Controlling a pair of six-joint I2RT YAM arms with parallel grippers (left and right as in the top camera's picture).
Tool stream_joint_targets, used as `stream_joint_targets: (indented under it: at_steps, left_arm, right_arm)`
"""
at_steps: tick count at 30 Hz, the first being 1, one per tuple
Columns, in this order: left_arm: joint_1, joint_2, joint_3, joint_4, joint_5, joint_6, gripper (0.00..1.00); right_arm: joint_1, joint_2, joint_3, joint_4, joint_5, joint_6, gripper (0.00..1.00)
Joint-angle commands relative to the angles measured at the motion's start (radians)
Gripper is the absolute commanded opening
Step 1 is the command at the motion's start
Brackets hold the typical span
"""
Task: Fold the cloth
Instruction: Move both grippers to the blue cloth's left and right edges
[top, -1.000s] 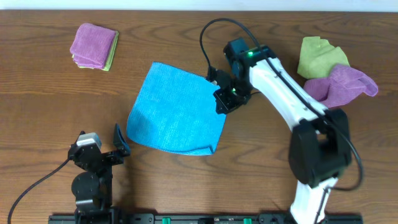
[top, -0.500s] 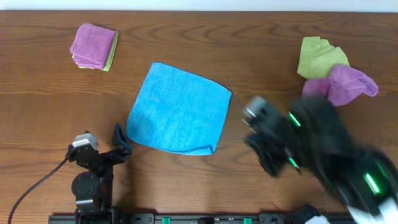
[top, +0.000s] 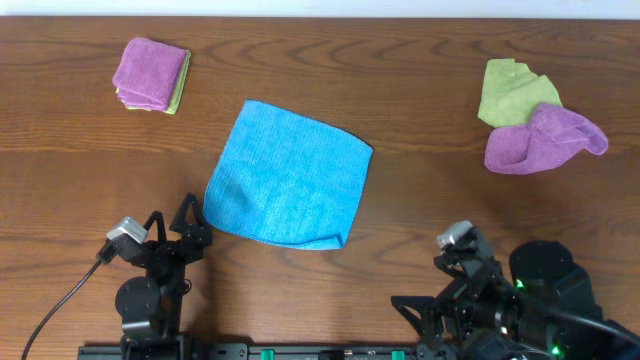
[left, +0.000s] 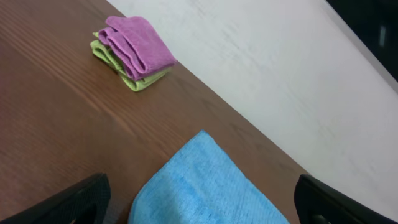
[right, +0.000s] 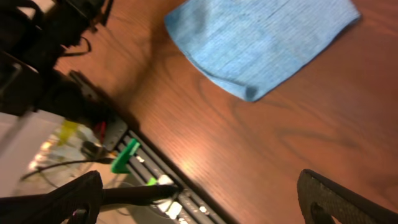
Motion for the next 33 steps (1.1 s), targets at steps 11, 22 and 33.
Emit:
stream_joint_targets:
  at_steps: [11,22,33]
  left_arm:
    - [0.001,-0.001,-0.029,0.046,0.061,-0.016,0.96]
    - [0.001,0.001,-0.03,0.063,0.329,-0.096,0.31]
    - [0.001,0.261,0.232,0.093,0.399,0.171,0.06]
  right_arm:
    - [0.006,-0.002,-0.002,0.05,0.029,0.092,0.98]
    - [0.006,0.042,-0.003,0.116,0.164,0.09,0.98]
    - [0.006,0.208,-0.002,0.219,0.176,0.077,0.67]
